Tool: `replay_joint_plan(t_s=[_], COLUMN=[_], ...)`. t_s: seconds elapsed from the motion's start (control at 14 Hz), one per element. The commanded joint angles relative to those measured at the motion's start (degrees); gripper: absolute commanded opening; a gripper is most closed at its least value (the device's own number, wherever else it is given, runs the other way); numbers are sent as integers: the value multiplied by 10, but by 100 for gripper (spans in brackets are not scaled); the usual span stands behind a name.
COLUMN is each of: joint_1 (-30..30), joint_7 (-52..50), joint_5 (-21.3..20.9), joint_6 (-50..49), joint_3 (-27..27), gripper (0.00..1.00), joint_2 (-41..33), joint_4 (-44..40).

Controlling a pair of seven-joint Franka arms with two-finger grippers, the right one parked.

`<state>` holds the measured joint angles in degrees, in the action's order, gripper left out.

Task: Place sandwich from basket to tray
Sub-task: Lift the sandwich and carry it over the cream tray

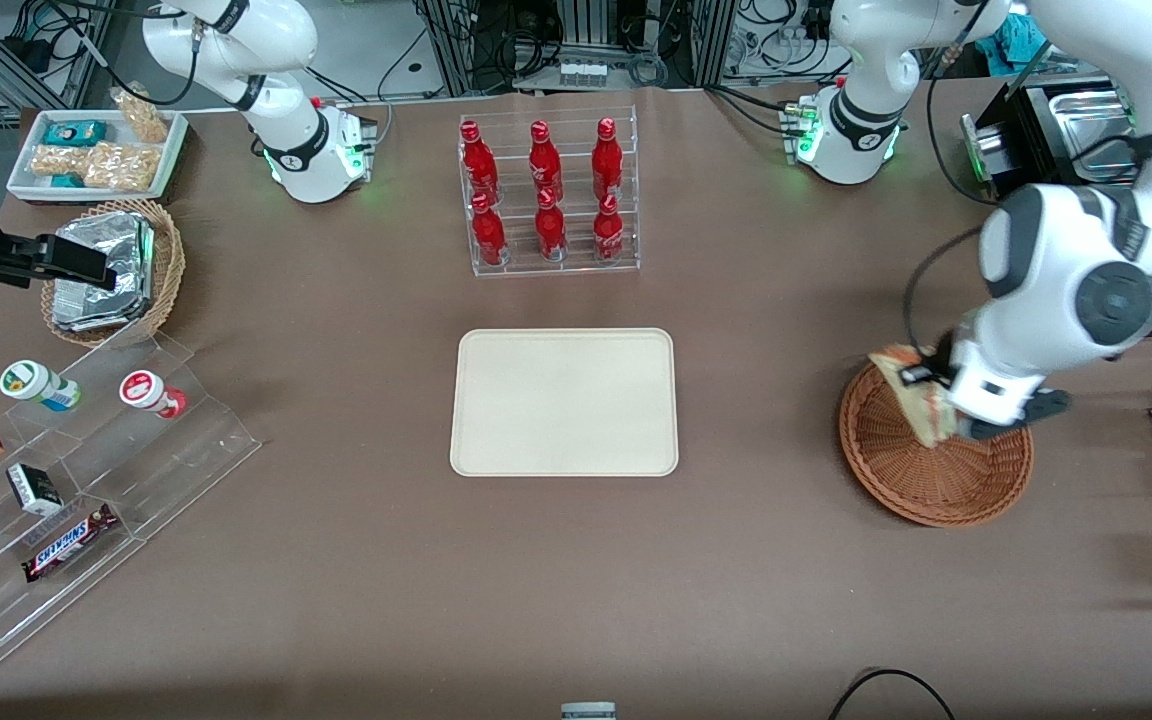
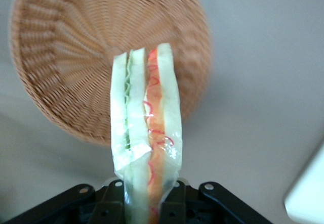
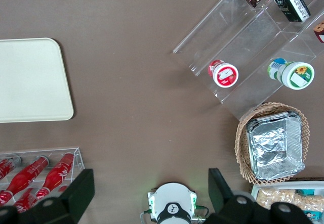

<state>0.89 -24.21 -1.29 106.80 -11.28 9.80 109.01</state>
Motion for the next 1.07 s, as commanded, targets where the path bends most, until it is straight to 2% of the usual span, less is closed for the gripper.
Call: replay_joint_plan(t_s=[0.0,0.29,0.43,0.64,0.79,1.0], joint_1=[-49,-173,-223,-298,-329,-354], joint_7=[13,9,-30,-118,-172,-203], joint_5=[-3,3,3,2,-3,-4], joint_6=[-45,-45,-39,-36,-10,73], joint_3=[-41,-54,-54,-54,-54,-52], gripper=[16,16,18,19,19,23], joint_2=[14,79,121,233,285,312], joint_4=[-48,-97,-122,-239,-291,-292])
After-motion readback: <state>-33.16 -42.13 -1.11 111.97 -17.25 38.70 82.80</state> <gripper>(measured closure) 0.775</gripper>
